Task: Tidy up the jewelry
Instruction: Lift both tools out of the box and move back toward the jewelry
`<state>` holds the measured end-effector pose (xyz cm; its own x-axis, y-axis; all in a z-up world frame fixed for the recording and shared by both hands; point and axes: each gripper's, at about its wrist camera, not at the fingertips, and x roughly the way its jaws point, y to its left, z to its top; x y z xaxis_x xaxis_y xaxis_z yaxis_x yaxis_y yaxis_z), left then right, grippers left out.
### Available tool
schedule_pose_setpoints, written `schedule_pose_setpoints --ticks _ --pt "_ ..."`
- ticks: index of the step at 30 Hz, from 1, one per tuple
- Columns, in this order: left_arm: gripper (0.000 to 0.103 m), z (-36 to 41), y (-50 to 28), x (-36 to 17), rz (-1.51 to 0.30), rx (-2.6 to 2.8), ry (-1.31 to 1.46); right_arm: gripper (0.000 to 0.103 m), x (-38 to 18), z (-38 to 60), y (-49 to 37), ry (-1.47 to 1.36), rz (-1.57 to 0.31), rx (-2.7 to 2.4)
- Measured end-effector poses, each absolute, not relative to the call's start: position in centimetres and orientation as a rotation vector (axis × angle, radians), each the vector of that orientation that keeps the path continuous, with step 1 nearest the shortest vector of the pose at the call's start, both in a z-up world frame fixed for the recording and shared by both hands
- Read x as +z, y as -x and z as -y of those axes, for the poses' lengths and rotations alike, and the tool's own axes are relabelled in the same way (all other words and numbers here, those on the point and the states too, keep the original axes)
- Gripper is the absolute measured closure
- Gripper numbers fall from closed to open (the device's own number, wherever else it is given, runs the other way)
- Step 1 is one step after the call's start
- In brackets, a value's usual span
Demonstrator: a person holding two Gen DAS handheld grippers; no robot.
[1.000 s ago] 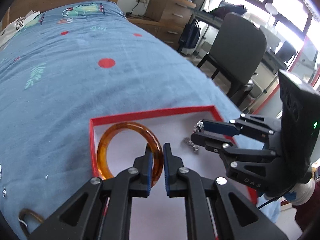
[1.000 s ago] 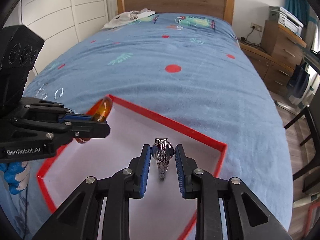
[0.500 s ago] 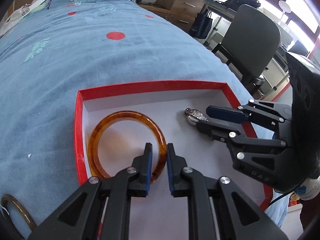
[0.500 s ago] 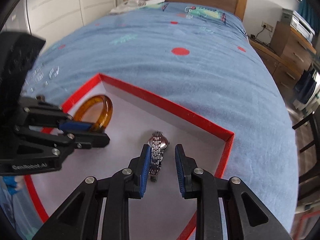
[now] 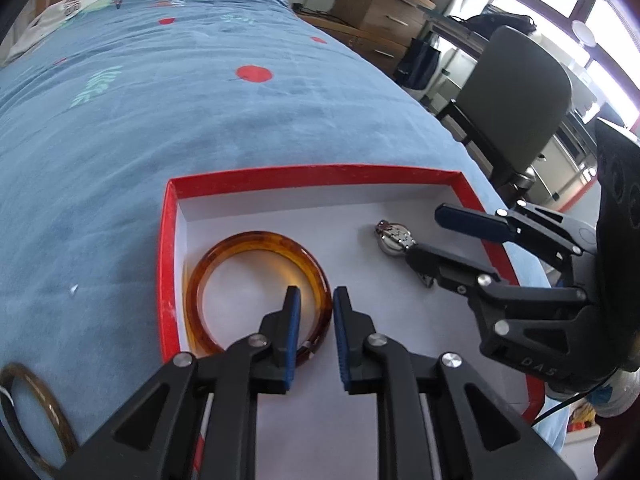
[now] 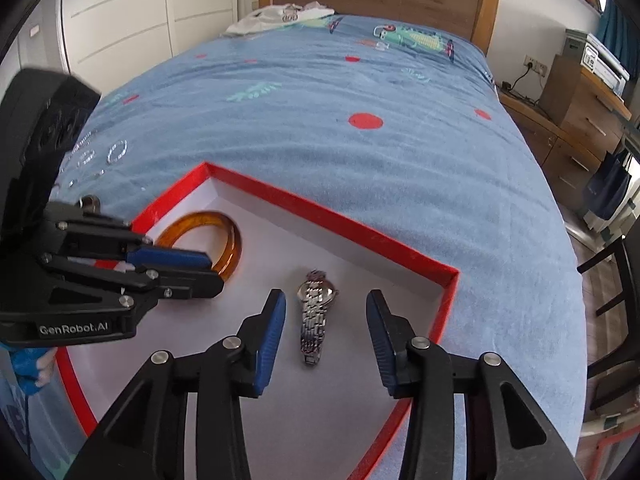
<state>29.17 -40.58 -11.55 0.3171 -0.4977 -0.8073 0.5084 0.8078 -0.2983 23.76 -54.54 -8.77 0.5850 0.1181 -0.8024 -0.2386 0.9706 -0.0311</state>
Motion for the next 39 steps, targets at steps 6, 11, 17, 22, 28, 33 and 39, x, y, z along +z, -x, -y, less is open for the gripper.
schedule_pose_setpoints --ticks 6,11,17,22,28,33,39 --pt "0.086 39.7 -28.7 -11.5 -1.052 -0.626 0.006 0.061 -9.1 53.8 -24.2 0.139 -0.904 0.241" --pt "0.072 39.8 -28.7 -10.4 -1.042 -0.671 0.018 0.056 -9.0 53.7 -24.4 0.155 -0.920 0.254" --pt "0.061 39.1 -28.0 -7.8 -1.000 -0.699 0.061 0.054 -6.0 53.9 -23.7 0.161 -0.881 0.234" --pt "0.059 37.4 -26.2 -4.6 -0.957 -0.693 0.074 0.052 -2.9 53.9 -21.8 0.171 -0.859 0.193" --pt "0.057 32.2 -22.8 -0.9 -0.921 -0.608 0.064 0.050 0.7 52.2 -18.1 0.161 -0.832 0.169" --pt "0.057 25.3 -19.4 2.7 -0.873 -0.528 0.047 0.048 3.5 49.5 -14.4 0.136 -0.800 0.161" --pt "0.057 16.0 -15.4 6.0 -0.814 -0.421 0.041 0.048 6.9 45.0 -9.8 0.109 -0.745 0.184"
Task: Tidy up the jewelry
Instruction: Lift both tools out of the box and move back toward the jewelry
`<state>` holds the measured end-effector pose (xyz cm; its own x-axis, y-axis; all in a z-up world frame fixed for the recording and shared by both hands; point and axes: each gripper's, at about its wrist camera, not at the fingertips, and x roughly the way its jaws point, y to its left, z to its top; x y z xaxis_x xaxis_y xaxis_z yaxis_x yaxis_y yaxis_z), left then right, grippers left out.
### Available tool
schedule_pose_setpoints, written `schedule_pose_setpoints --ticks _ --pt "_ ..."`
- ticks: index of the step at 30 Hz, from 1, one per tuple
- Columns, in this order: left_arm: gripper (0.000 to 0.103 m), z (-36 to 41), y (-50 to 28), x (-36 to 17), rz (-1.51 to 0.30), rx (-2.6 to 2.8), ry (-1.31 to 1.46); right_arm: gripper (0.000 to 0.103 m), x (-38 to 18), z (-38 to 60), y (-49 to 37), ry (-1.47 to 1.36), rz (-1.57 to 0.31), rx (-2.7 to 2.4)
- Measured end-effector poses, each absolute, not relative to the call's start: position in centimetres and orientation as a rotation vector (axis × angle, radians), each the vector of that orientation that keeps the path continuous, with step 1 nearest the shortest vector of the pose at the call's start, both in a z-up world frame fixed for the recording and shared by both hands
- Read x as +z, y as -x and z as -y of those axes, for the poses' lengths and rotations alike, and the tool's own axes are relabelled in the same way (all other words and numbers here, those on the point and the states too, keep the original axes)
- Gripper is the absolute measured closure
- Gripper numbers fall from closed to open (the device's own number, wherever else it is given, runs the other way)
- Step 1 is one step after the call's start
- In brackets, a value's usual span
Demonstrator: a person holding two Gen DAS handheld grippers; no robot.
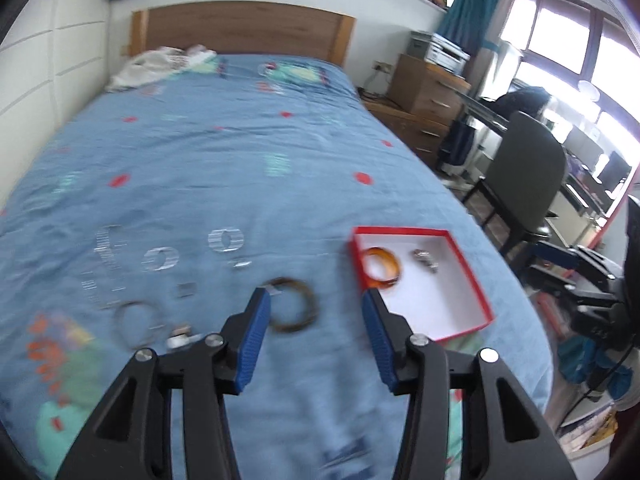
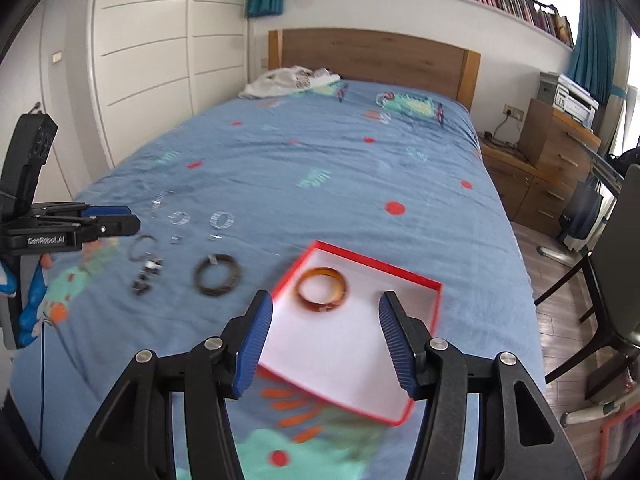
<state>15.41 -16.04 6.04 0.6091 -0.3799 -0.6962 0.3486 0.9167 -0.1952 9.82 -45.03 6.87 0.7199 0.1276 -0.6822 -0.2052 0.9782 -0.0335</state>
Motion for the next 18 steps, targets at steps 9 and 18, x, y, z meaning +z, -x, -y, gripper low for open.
schedule_pose_setpoints --ticks 9,18 --pt "0.050 2.7 -11.8 7.6 -0.764 -0.225 0.036 0.048 9.1 38.2 -6.4 0.092 -0.693 0.241" --pt "0.049 -4.2 -10.2 6.3 -0.757 -0.117 0.045 0.048 7.6 34.5 -6.3 0.063 -0.698 0.284"
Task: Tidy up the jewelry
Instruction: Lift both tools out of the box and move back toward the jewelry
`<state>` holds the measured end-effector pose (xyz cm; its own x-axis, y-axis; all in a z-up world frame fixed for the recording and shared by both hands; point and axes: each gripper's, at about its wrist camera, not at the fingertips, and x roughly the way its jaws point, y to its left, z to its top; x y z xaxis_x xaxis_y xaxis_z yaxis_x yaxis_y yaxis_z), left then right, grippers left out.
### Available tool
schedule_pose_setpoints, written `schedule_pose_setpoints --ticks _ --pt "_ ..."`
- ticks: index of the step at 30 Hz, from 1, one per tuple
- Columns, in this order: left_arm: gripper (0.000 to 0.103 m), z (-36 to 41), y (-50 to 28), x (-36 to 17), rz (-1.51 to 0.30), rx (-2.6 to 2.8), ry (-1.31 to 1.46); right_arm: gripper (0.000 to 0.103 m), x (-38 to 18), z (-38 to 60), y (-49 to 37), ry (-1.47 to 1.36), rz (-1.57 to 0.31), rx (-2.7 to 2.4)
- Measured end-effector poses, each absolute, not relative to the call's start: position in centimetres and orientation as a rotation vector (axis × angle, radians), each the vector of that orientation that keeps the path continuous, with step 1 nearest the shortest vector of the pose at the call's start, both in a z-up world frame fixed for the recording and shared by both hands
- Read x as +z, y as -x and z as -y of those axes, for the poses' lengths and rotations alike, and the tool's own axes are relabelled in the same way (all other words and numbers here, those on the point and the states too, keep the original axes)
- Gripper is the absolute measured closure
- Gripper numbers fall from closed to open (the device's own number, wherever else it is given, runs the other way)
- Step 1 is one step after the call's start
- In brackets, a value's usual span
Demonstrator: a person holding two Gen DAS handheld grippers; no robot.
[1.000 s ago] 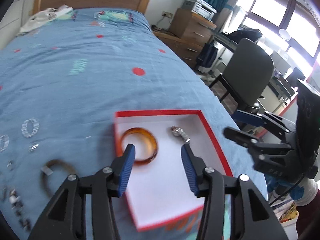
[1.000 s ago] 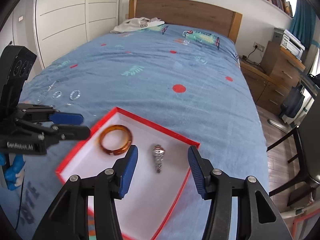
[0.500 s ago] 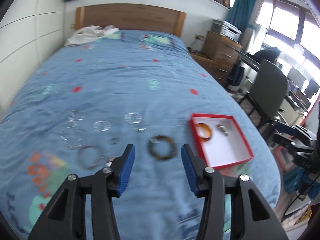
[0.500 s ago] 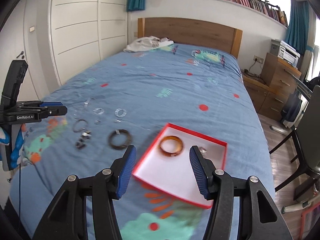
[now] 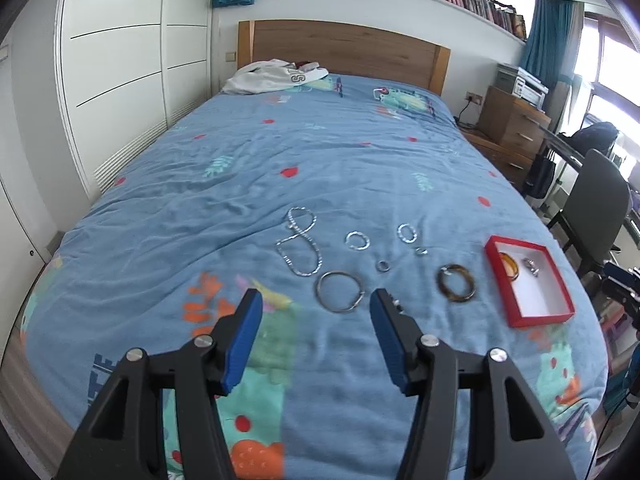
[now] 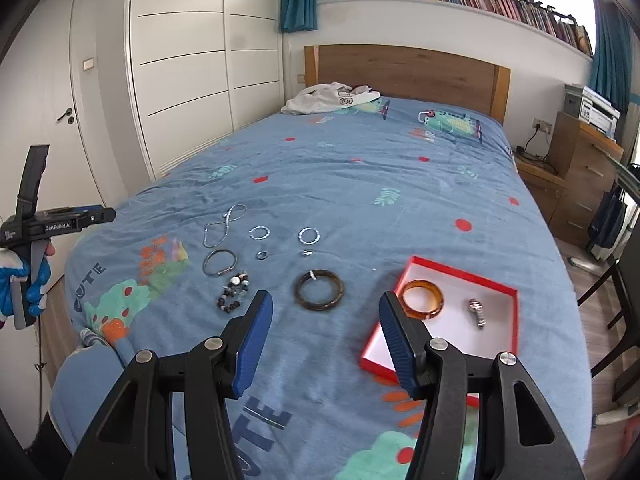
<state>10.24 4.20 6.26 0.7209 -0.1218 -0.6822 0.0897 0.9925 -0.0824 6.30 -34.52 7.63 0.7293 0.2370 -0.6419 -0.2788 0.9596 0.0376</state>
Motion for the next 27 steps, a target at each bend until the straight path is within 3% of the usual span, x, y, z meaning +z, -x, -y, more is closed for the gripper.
schedule_pose_setpoints --ticks 27 --pt "0.049 -3.2 -15.5 -5.2 -0.904 -0.094 0.077 0.054 -0.6 30.4 -12.7 0.033 -0.802 0.319"
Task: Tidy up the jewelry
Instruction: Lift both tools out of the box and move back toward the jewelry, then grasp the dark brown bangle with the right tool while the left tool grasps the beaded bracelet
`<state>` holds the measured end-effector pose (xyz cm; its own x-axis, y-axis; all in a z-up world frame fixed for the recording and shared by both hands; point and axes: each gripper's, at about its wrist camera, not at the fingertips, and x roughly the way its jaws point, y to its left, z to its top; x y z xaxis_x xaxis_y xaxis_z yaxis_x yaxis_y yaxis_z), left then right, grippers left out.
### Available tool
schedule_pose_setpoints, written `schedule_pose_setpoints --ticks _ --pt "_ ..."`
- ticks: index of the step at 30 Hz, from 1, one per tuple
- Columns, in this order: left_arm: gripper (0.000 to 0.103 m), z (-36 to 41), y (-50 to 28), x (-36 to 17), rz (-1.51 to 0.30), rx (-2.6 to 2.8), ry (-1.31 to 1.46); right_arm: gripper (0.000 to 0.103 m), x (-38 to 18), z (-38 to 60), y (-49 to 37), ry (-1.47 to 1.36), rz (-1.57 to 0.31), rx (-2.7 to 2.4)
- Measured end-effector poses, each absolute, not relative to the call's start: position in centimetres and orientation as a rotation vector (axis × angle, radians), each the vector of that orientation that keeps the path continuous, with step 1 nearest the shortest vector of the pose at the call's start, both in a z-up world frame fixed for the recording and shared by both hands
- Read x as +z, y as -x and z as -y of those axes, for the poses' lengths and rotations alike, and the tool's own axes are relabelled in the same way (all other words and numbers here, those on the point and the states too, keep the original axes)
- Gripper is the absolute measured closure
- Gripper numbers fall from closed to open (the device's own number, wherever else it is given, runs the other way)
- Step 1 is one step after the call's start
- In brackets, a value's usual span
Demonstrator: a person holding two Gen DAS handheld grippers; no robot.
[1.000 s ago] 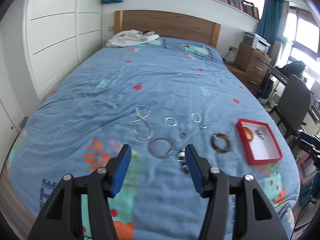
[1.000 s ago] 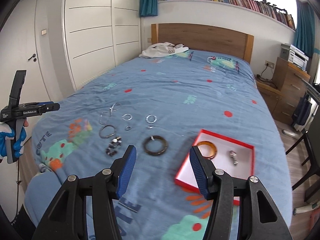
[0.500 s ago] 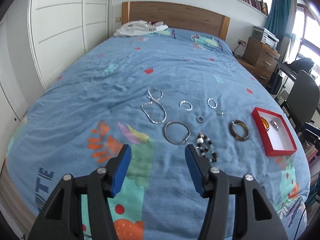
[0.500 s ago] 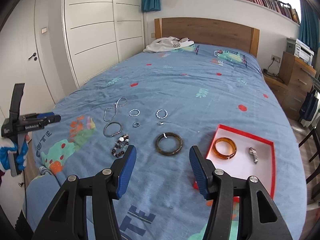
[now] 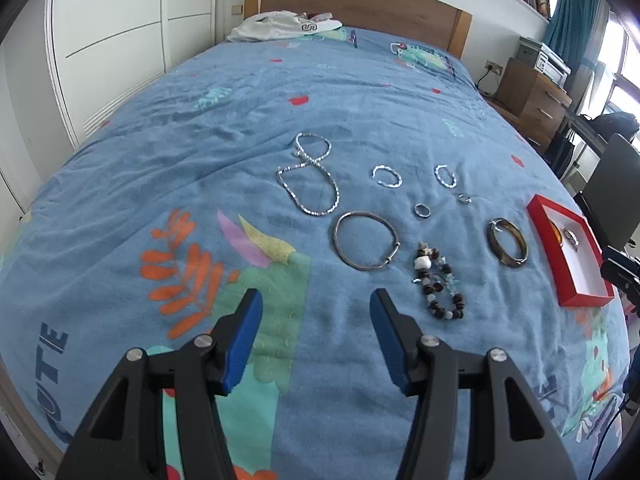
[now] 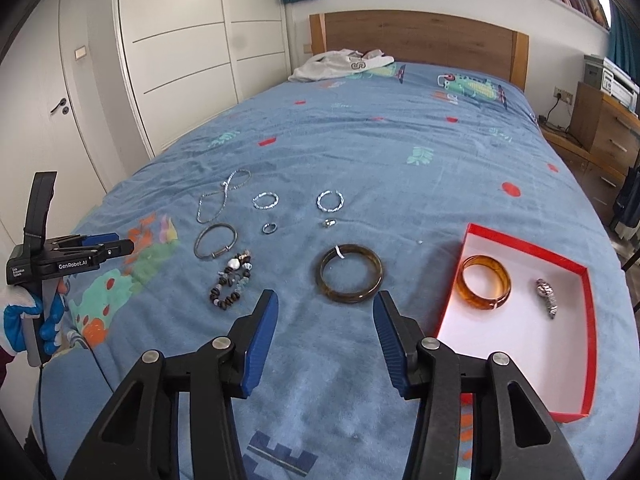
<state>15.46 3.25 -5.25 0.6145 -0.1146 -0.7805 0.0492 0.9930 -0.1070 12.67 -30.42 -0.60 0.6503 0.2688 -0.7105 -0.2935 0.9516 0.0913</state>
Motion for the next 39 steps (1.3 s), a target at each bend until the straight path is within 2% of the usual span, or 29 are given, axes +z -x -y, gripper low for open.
schedule_pose_setpoints --ticks 24,39 --pt "0.049 -1.0 -20.9 -9.7 -0.959 -0.135 0.089 0.055 -5.2 29.7 -17.5 0.006 -0.866 0.354" --pt "0.049 5.5 -20.1 -10.1 -0.994 -0.326 0.117 0.057 -7.1 28.7 -20.3 0.043 -0.910 0.397"
